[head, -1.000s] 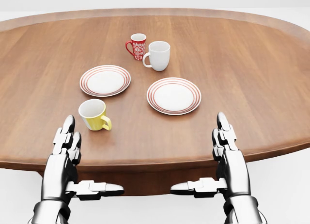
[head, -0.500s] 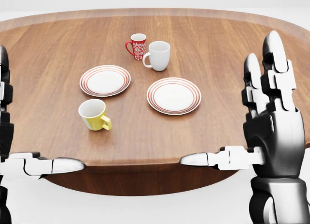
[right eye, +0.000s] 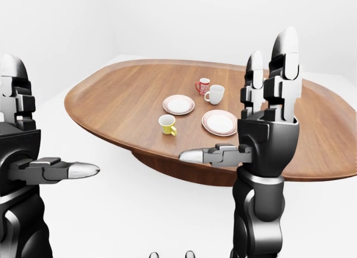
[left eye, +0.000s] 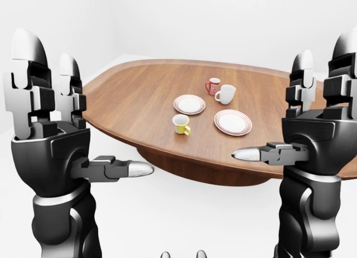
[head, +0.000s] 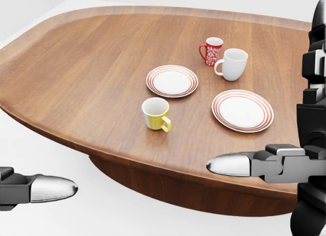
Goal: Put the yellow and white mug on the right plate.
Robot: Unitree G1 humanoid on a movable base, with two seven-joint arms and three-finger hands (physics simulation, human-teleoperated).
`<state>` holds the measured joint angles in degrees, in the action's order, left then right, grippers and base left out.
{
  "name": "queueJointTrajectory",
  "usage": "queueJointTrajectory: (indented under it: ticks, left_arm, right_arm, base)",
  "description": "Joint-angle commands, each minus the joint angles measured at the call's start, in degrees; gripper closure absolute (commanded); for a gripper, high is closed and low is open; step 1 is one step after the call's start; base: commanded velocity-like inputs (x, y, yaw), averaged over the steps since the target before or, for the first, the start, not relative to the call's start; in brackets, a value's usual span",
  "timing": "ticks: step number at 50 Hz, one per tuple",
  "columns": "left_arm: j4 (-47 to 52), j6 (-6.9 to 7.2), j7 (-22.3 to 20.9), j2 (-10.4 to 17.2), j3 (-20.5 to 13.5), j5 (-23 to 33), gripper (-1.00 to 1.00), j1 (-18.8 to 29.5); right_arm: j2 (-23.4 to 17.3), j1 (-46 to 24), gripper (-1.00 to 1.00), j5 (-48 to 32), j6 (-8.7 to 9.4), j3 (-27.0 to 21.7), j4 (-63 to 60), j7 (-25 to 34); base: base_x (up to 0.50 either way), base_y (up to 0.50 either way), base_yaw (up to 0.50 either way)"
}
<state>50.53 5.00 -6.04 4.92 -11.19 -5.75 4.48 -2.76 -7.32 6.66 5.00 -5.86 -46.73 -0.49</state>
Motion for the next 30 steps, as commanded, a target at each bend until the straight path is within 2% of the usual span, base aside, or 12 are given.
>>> queueJointTrajectory:
  ticks: [1, 3, 8, 30]
  left_arm:
    - [1.0, 0.0, -0.5, 0.0, 0.0, 0.5, -1.0, 0.1]
    - [0.8, 0.0, -0.5, -0.1, 0.1, 0.6, -1.0, 0.0]
    - [0.6, 0.0, -0.6, -0.2, 0.4, 0.9, -1.0, -0.2]
    - [0.9, 0.0, -1.0, -0.1, -0.1, 1.1, -1.0, 0.0]
  right_arm:
    - [-1.3, -2.2, -1.0, -2.1, 0.0, -0.1, 1.2, -2.3]
    - [-0.1, -2.5, -1.0, 0.1, 0.0, -1.7, 0.0, -1.4]
    - [-0.2, -2.9, -1.0, 4.8, 0.0, -3.7, -4.0, -0.6]
    - [-1.3, -1.2, -1.0, 3.6, 0.0, -1.5, -2.2, -1.1]
  base:
    - [0.0, 0.0, 0.0]
    - [0.0, 0.0, 0.0]
    - [0.15, 0.04, 0.0]
    - [0.48, 0.14, 0.0]
